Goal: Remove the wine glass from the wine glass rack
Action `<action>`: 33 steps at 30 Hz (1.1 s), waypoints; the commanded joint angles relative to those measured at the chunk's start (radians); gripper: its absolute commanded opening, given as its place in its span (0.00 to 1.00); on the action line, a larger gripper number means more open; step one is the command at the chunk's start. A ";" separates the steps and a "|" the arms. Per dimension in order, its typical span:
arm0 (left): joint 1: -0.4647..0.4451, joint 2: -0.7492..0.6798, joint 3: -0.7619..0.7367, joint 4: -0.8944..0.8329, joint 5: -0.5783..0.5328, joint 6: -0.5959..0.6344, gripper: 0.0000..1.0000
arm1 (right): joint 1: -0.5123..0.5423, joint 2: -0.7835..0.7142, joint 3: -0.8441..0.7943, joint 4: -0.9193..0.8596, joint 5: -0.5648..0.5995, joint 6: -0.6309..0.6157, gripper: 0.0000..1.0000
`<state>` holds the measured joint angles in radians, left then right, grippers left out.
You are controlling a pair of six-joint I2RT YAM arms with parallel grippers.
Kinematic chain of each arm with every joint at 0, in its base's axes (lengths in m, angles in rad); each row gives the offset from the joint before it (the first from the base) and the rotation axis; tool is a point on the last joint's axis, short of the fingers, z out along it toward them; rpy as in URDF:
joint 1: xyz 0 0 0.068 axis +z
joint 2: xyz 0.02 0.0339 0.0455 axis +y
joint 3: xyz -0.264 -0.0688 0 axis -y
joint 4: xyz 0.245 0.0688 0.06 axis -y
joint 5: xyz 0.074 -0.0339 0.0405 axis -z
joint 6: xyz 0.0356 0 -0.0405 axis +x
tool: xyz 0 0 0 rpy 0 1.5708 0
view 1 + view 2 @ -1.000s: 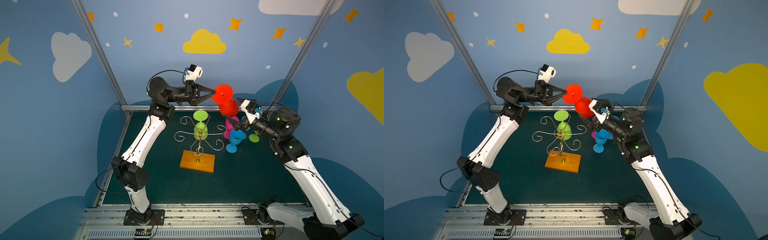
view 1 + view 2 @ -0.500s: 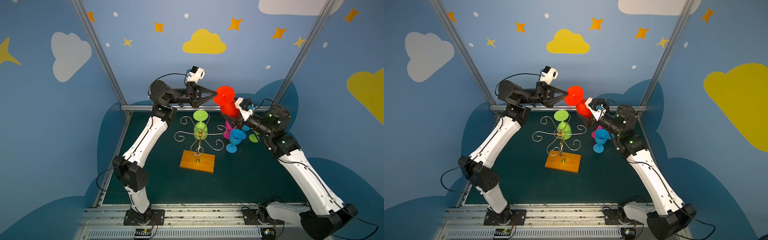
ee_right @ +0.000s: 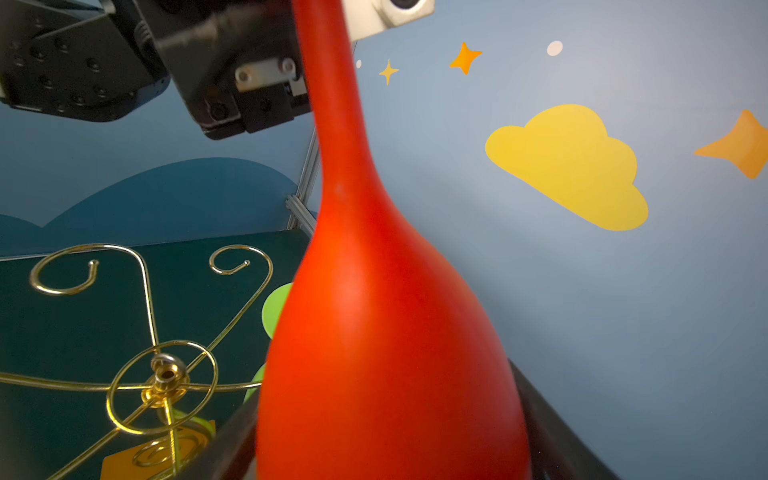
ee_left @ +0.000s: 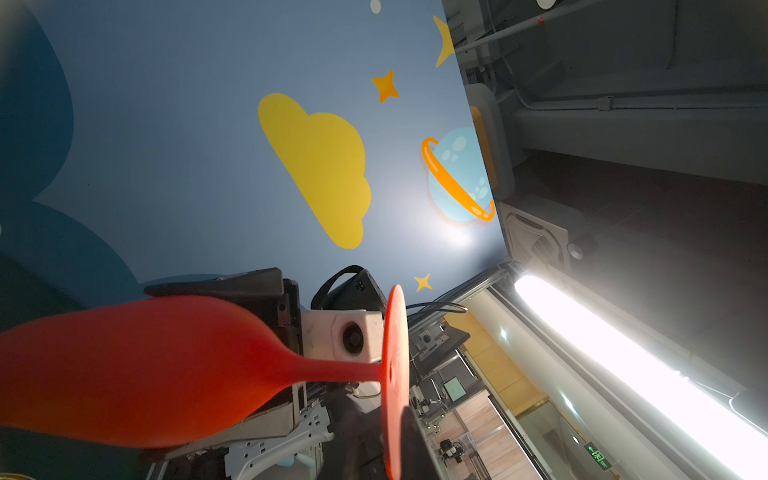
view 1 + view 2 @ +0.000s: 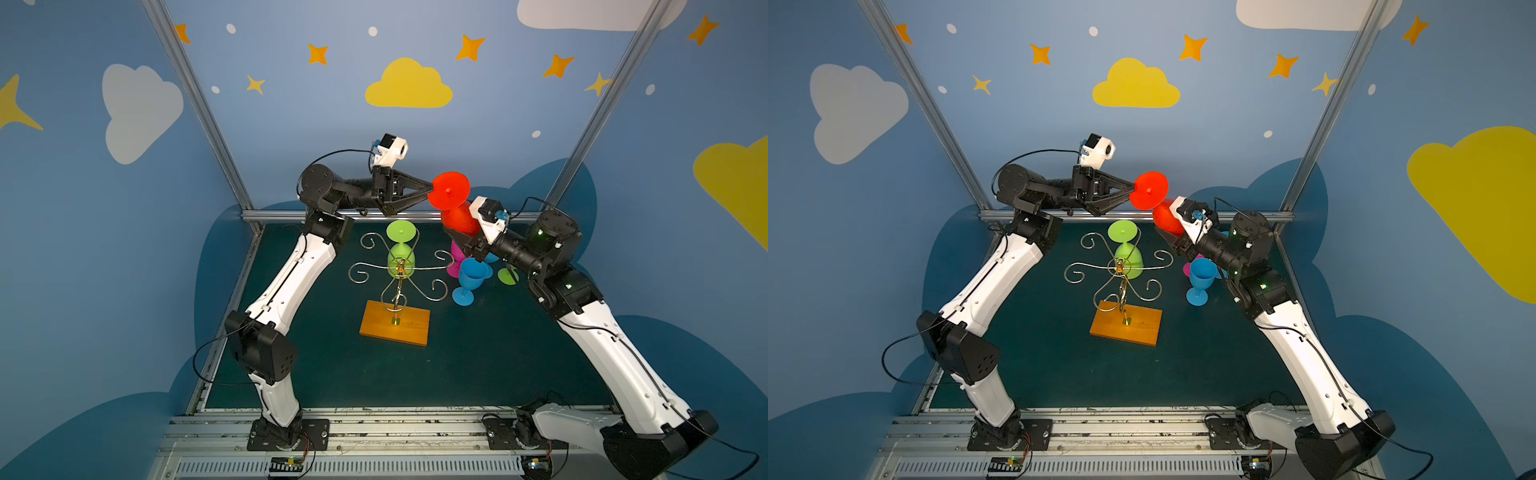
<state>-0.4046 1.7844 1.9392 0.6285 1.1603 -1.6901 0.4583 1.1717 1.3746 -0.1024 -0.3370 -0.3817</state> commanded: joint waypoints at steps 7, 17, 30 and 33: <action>0.056 -0.102 -0.025 -0.437 -0.135 0.711 0.62 | 0.006 -0.134 0.056 -0.379 0.240 0.154 0.25; -0.086 -0.280 -0.274 -0.468 -0.445 1.611 0.56 | 0.009 -0.124 0.200 -0.715 0.323 0.243 0.19; -0.135 -0.272 -0.350 -0.345 -0.468 1.870 0.43 | 0.038 -0.003 0.353 -0.856 0.213 0.302 0.12; -0.142 -0.263 -0.346 -0.352 -0.468 1.888 0.44 | 0.052 0.010 0.357 -0.845 0.186 0.310 0.12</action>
<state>-0.5392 1.5112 1.5948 0.2440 0.6971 0.1413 0.4976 1.1782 1.7027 -0.9272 -0.1116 -0.0925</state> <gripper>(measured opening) 0.435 0.701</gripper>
